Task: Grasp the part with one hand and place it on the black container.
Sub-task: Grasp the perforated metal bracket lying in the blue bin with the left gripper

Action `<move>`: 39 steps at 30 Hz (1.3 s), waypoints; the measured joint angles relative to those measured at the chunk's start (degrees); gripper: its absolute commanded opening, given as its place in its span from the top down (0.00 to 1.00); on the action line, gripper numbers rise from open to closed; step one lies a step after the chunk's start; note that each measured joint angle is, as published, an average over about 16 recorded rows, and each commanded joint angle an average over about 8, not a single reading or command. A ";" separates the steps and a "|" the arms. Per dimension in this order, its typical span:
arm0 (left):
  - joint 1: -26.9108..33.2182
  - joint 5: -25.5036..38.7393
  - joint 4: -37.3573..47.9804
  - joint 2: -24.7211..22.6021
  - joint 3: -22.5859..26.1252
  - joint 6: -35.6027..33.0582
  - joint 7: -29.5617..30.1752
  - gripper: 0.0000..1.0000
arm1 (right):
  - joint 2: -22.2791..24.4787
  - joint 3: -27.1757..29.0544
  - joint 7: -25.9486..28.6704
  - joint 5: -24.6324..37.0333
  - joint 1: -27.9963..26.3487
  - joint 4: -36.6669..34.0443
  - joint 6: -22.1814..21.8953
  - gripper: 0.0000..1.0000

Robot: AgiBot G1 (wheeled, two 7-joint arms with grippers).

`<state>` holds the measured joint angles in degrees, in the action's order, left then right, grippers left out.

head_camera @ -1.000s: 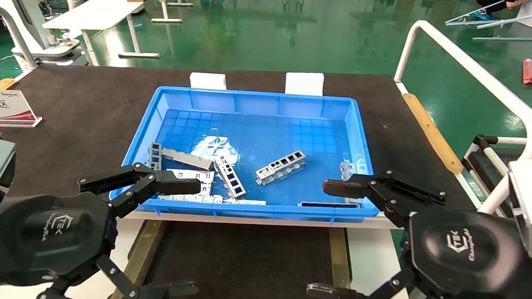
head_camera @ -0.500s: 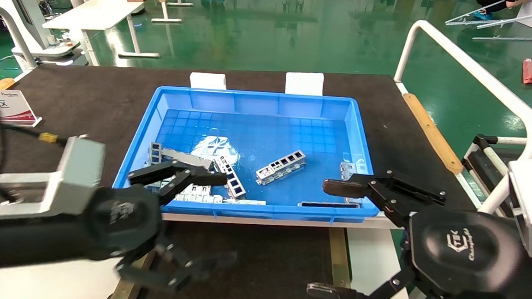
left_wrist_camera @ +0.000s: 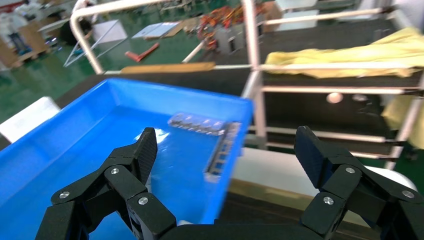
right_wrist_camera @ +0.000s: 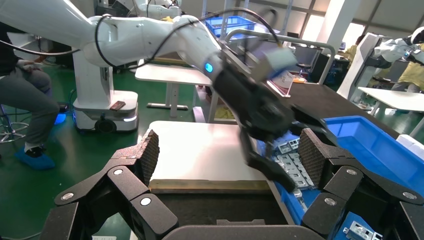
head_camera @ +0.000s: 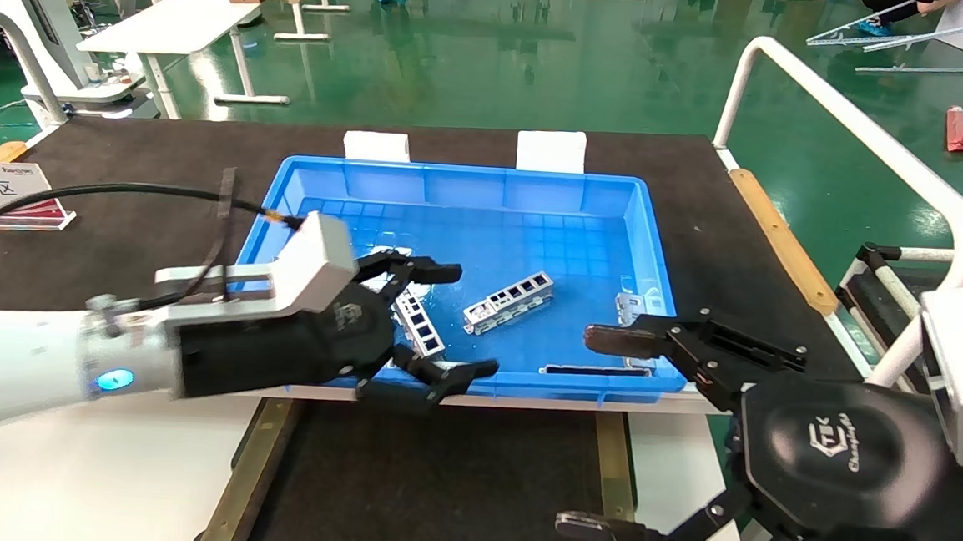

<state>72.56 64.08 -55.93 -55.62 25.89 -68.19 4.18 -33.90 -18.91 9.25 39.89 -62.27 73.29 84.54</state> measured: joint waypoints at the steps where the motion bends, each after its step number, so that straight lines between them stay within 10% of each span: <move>1: 0.63 0.66 1.63 -1.09 0.30 0.66 -0.65 0.00 | 0.00 0.00 0.00 0.00 0.00 0.00 0.00 0.00; 19: 10.48 6.44 33.29 -18.98 2.52 12.79 -16.37 0.00 | 0.01 -0.03 -0.01 -0.02 -0.01 0.00 -0.01 0.00; 35: 11.42 3.34 40.17 -22.85 8.25 22.08 -19.61 0.00 | 0.02 -0.05 -0.03 -0.04 -0.01 0.00 -0.02 0.00; 39: 10.95 1.98 39.59 -22.87 10.59 24.44 -18.52 0.29 | 0.02 -0.06 -0.03 -0.04 -0.01 0.00 -0.02 0.33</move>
<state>83.51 66.06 -16.35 -78.49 36.48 -43.75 -14.34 -33.87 -18.97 9.22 39.85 -62.29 73.29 84.51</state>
